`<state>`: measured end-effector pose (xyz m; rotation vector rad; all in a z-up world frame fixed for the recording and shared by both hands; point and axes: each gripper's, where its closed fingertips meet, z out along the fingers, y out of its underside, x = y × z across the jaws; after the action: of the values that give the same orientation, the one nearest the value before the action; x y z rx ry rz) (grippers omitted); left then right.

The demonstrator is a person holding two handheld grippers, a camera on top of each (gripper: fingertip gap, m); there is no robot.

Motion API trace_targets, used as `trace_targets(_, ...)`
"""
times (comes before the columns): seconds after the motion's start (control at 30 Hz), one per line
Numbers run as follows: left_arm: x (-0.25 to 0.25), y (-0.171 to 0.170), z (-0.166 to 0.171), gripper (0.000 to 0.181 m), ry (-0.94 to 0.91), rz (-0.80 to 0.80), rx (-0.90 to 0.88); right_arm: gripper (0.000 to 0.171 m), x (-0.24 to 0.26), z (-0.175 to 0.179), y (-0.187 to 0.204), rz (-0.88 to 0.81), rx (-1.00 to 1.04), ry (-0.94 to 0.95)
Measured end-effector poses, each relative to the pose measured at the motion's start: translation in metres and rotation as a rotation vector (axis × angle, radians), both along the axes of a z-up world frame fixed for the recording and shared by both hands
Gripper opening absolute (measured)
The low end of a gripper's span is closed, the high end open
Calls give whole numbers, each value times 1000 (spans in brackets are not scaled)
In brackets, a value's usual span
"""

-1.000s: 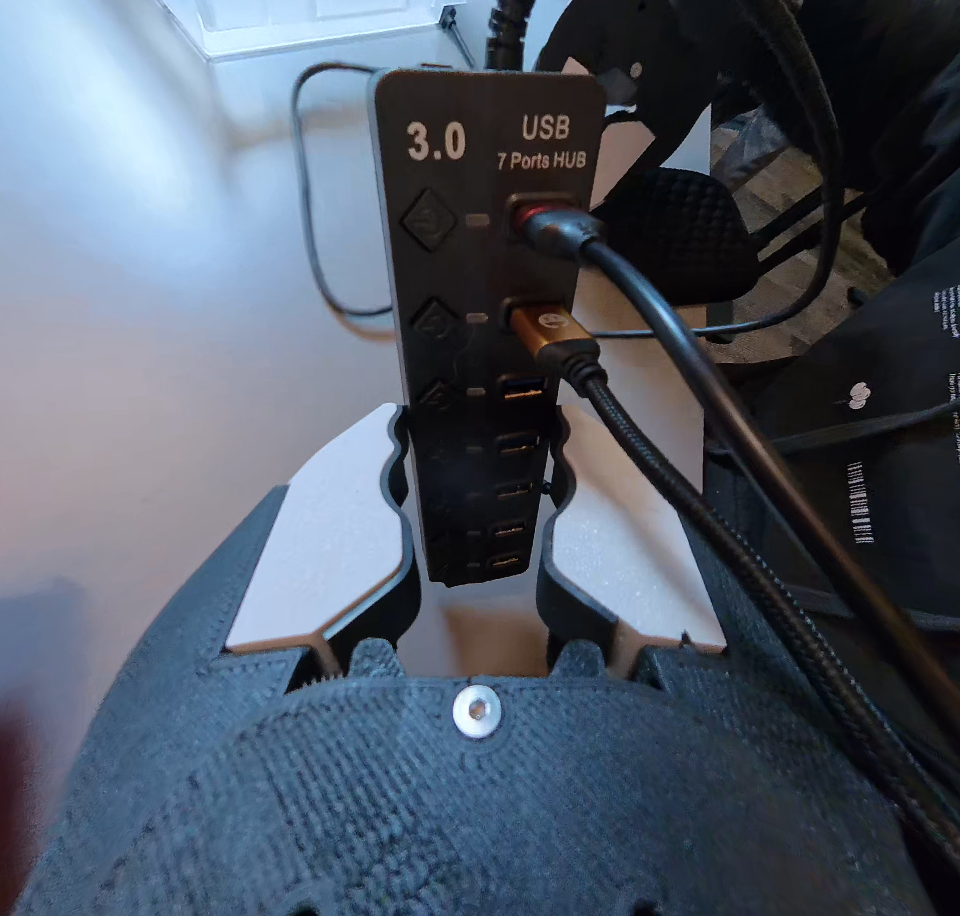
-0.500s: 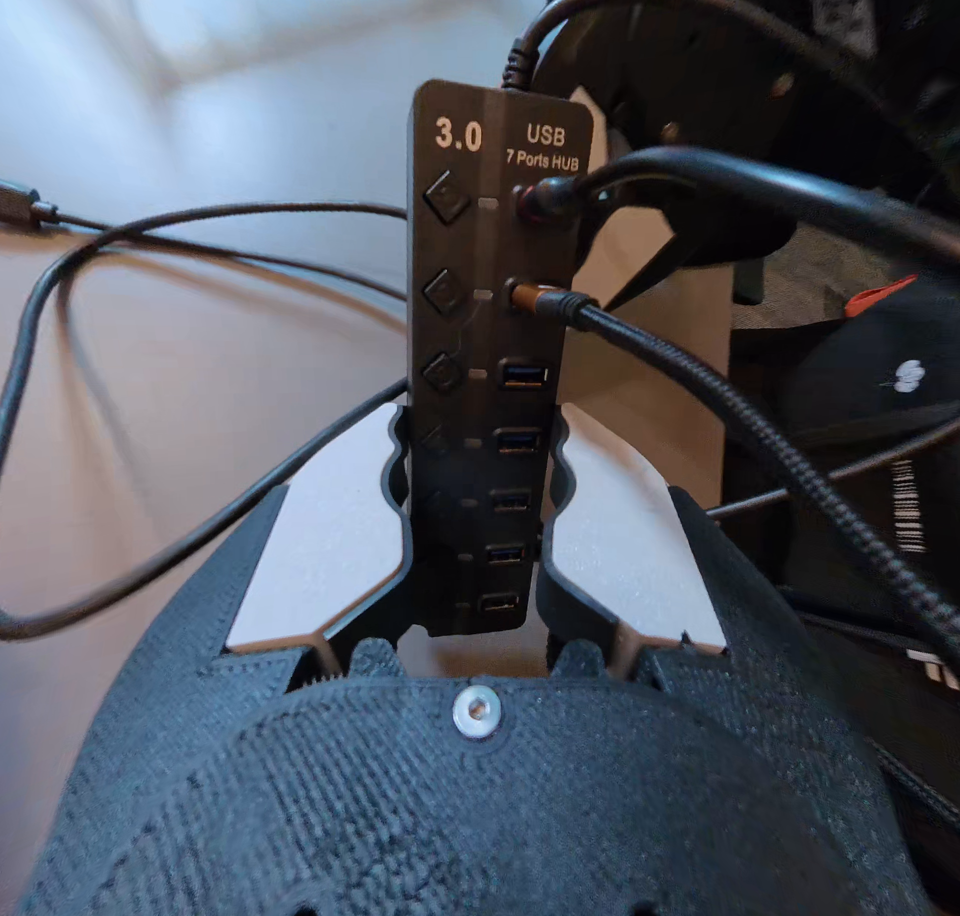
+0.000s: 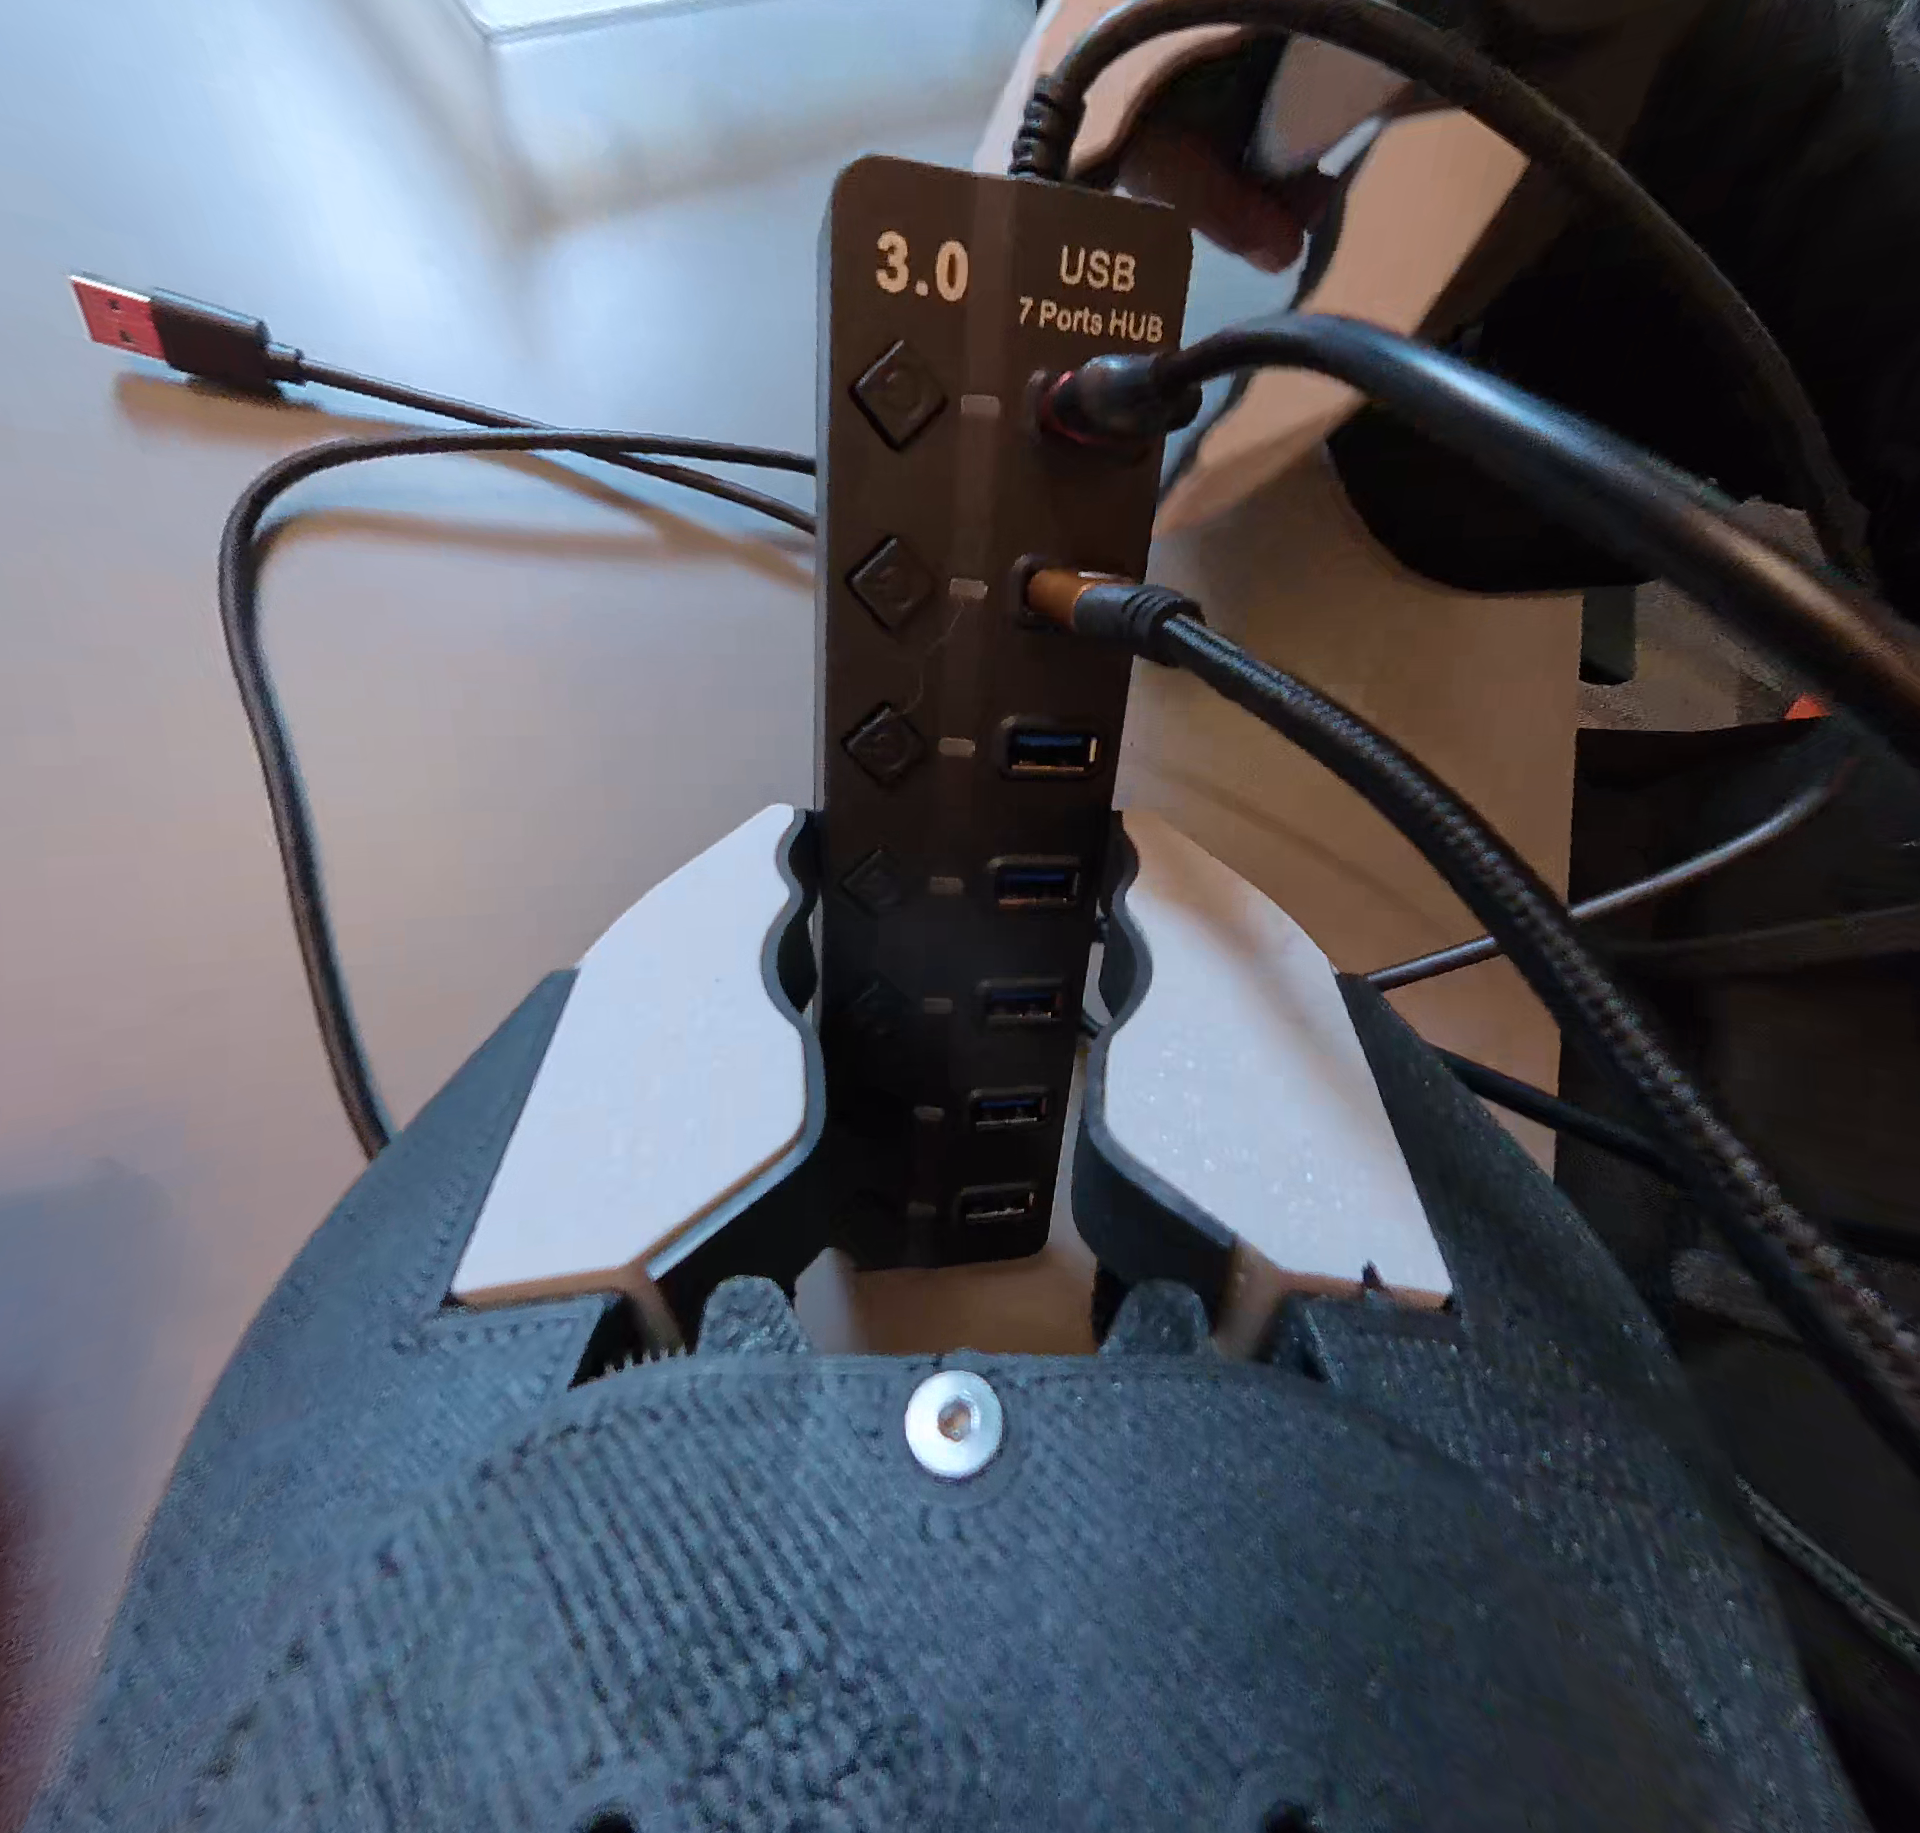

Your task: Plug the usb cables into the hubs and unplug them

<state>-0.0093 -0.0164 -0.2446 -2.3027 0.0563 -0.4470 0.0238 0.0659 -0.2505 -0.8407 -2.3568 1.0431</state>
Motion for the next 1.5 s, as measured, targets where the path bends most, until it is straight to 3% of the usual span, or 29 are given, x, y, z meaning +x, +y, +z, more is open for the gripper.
trace_targets(0.1, -5, -2, -1, 53, 12, 7, -7, 56, -7, -12, 18, 28, 129, 5)
trace_targets(0.43, -22, -21, 29, 53, -21, 29, 91, 48, -14, -42, -10, 464, 470, -176)
trace_targets(0.57, -27, -26, 32, 53, -38, 39, 117, 29, -10, -46, -12, 527, 473, -306)
trace_targets(0.63, -26, -28, 33, 53, -46, 30, 128, 14, -7, -47, -13, 516, 430, -357)
trace_targets(0.8, -15, -28, 44, 53, -78, -14, 176, 9, -26, -43, -12, 317, 310, -221)
trace_targets(0.97, -4, -15, 33, 53, 5, -22, 137, 5, -45, 8, -32, 53, -154, -39)
trace_targets(1.07, -5, -4, 28, 53, 57, 13, 136, 4, -36, 38, -52, 44, -400, 2)
trace_targets(1.27, -11, 8, 35, 53, 77, 101, 202, 5, -29, 45, -57, -3, -452, 53)
trace_targets(1.33, -13, 9, 36, 53, 83, 117, 217, 13, -29, 49, -58, -3, -482, 61)
trace_targets(1.5, 6, 10, 34, 53, -33, 31, 214, 26, -23, 58, -66, 54, -509, 93)
